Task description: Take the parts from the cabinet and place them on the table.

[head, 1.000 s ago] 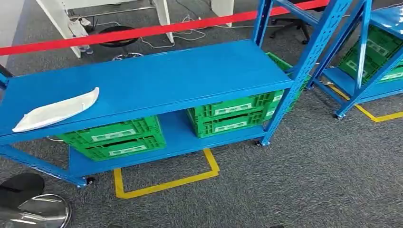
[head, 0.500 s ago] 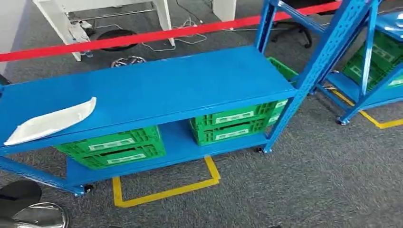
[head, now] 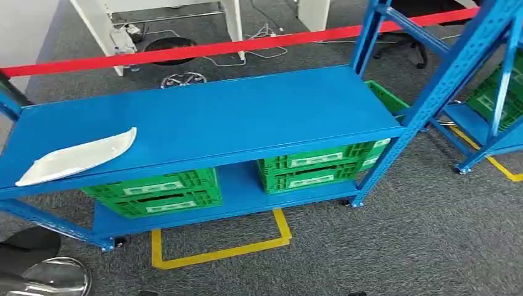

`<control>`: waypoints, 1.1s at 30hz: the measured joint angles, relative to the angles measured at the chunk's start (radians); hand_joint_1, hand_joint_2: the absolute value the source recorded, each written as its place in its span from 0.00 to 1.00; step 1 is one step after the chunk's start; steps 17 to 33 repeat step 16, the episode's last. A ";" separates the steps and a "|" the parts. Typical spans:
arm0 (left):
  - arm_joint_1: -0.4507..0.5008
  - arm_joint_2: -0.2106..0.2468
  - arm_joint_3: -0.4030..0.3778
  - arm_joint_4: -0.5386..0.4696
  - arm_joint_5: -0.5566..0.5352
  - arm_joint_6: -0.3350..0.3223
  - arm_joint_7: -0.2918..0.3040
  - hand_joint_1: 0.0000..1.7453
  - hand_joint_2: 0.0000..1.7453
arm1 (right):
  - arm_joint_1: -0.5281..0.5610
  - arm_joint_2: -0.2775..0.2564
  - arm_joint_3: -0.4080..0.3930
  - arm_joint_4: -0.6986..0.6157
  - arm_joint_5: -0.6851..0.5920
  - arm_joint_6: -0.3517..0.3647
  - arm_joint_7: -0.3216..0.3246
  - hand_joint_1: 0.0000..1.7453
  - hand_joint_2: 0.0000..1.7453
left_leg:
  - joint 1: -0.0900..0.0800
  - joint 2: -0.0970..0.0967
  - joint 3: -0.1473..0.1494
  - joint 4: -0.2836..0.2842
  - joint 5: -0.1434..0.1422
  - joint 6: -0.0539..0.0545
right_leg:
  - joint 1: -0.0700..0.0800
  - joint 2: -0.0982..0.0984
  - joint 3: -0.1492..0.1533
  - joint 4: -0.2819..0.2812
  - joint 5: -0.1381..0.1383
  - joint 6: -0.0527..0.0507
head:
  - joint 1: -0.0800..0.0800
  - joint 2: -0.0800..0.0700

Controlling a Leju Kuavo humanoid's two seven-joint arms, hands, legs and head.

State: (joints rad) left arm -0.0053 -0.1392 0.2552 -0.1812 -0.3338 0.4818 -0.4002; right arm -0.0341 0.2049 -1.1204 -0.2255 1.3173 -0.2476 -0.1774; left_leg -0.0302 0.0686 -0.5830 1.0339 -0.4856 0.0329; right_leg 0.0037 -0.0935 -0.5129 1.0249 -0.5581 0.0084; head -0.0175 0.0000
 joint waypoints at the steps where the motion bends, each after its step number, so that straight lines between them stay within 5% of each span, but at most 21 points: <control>1: 0.004 0.000 0.000 0.000 0.000 0.000 0.000 0.00 0.00 | -0.001 0.000 0.000 0.000 0.000 0.000 0.000 0.00 0.00 | 0.001 -0.017 -0.001 -0.008 0.004 0.003 | 0.002 -0.015 0.007 -0.005 -0.001 0.004 | -0.002 0.000; 2: 0.008 -0.001 0.000 0.000 0.000 0.000 0.000 0.00 0.00 | -0.003 0.000 0.000 0.000 0.000 0.000 0.000 0.00 0.00 | 0.017 -0.029 0.017 -0.028 0.014 -0.001 | 0.000 -0.003 0.002 0.000 -0.011 0.012 | -0.001 0.000; 3: 0.010 -0.002 0.001 0.000 0.000 0.002 0.001 0.00 0.00 | -0.003 -0.001 0.000 0.000 0.000 0.000 0.000 0.00 0.00 | 0.018 -0.039 0.021 -0.033 0.015 0.000 | -0.001 0.050 -0.003 0.025 -0.027 0.017 | 0.003 0.000; 4: 0.008 -0.003 0.001 0.000 0.000 0.003 0.001 0.00 0.00 | -0.003 -0.001 0.000 0.000 0.000 0.000 0.000 0.00 0.00 | 0.020 -0.050 0.021 -0.033 0.017 0.004 | -0.003 0.076 -0.031 0.084 -0.060 0.020 | 0.004 0.000; 6: 0.005 -0.007 0.001 0.000 -0.001 0.003 0.001 0.00 0.00 | 0.000 -0.002 0.000 0.000 0.000 0.000 0.001 0.00 0.00 | 0.020 -0.075 0.020 -0.033 0.015 0.006 | -0.009 0.090 -0.115 0.243 -0.125 0.027 | 0.008 0.000; 7: 0.005 -0.008 0.001 0.000 0.000 0.003 0.001 0.00 0.00 | 0.000 -0.002 0.000 0.000 0.001 0.000 0.001 0.00 0.00 | 0.021 -0.089 0.021 -0.032 0.014 0.005 | -0.011 0.090 -0.151 0.297 -0.133 0.031 | 0.008 0.000; 9: 0.007 -0.008 0.002 0.000 -0.001 0.003 0.001 0.00 0.00 | 0.000 -0.003 0.000 0.000 0.003 0.000 0.001 0.00 0.00 | 0.024 -0.115 0.027 -0.031 0.010 0.000 | -0.017 0.091 -0.151 0.254 -0.068 0.038 | 0.007 0.000; 11: 0.007 -0.009 0.002 0.000 0.000 0.003 0.002 0.00 0.00 | 0.000 -0.005 0.000 0.000 0.004 0.000 0.001 0.00 0.00 | 0.030 -0.143 0.038 -0.028 0.002 -0.011 | -0.027 0.112 -0.085 0.089 0.038 0.045 | 0.008 0.000; 12: 0.007 -0.009 0.002 0.000 -0.001 0.003 0.002 0.00 0.00 | 0.001 -0.005 0.000 0.000 0.004 0.000 0.001 0.00 0.00 | 0.031 -0.151 0.035 -0.026 -0.002 -0.018 | -0.036 0.160 -0.063 0.035 0.051 0.049 | 0.011 0.000; 13: 0.003 -0.008 0.002 0.000 -0.001 0.003 0.002 0.00 0.00 | 0.001 -0.004 0.000 0.001 0.004 0.000 0.001 0.00 0.00 | 0.026 -0.166 0.029 -0.011 -0.007 -0.025 | -0.037 0.176 -0.048 0.005 0.037 0.044 | 0.014 0.000; 16: 0.009 -0.008 0.002 0.000 -0.001 0.004 0.002 0.00 0.00 | 0.000 -0.005 0.000 0.001 0.005 0.000 0.002 0.00 0.00 | 0.033 -0.190 0.021 -0.018 0.003 -0.039 | -0.028 0.151 -0.046 0.016 0.037 0.019 | 0.012 0.000; 33: 0.009 -0.008 0.002 0.000 -0.001 0.004 0.002 0.00 0.00 | 0.000 -0.005 0.000 0.001 0.005 0.000 0.002 0.00 0.00 | 0.033 -0.190 0.021 -0.018 0.003 -0.039 | -0.028 0.151 -0.046 0.016 0.037 0.019 | 0.012 0.000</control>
